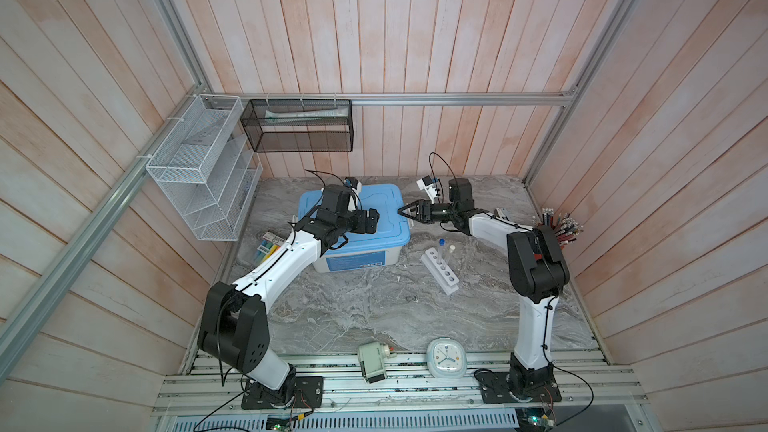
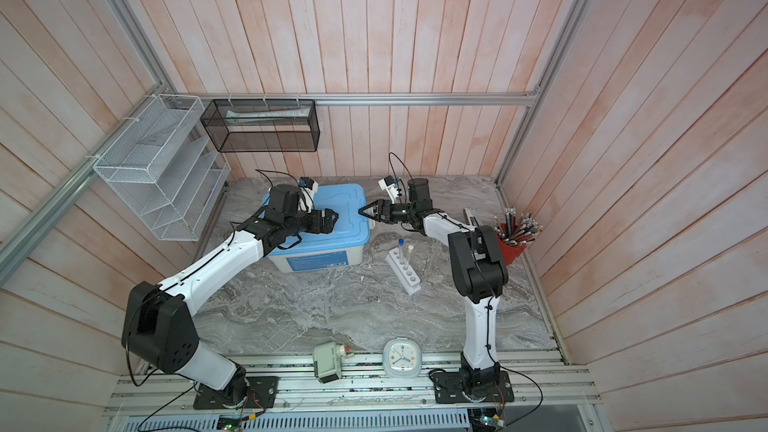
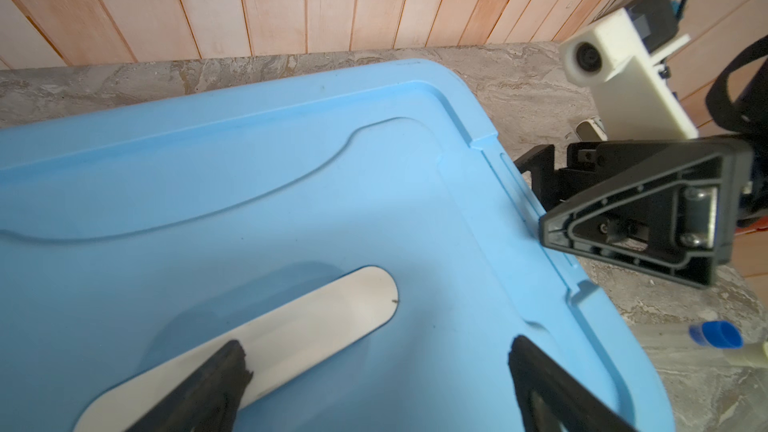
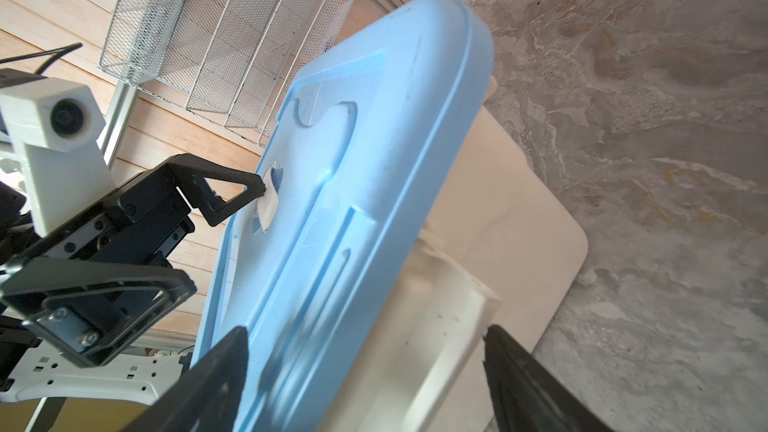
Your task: Organize the chemistry lab equipment
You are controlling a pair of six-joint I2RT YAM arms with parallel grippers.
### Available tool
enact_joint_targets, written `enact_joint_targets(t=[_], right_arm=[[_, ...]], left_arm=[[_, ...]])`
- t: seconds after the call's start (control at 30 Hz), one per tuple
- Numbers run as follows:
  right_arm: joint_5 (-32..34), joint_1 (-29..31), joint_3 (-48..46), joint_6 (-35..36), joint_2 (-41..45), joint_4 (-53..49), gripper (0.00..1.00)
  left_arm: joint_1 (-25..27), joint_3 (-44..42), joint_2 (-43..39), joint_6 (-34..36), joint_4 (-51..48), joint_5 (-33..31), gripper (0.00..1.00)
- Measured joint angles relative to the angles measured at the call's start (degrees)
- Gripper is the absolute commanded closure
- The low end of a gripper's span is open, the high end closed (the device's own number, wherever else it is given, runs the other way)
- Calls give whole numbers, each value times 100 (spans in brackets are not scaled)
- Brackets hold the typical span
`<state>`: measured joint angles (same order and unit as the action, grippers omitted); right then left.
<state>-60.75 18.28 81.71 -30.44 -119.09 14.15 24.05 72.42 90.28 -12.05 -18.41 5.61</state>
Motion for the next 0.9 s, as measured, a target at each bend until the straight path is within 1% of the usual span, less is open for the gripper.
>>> enact_joint_targets(t=[0.4,0.83,0.9], right_arm=[[2,68,20,-216,-63,105,20],[50,83,81,-254,-63,52,28],[50,83,85,-256,-63,35,30]], left_arm=[[0,0,0,9,0,0,0],[2,0,0,52,-4,-4,0],[0,-2,0,70,-4,-7,0]])
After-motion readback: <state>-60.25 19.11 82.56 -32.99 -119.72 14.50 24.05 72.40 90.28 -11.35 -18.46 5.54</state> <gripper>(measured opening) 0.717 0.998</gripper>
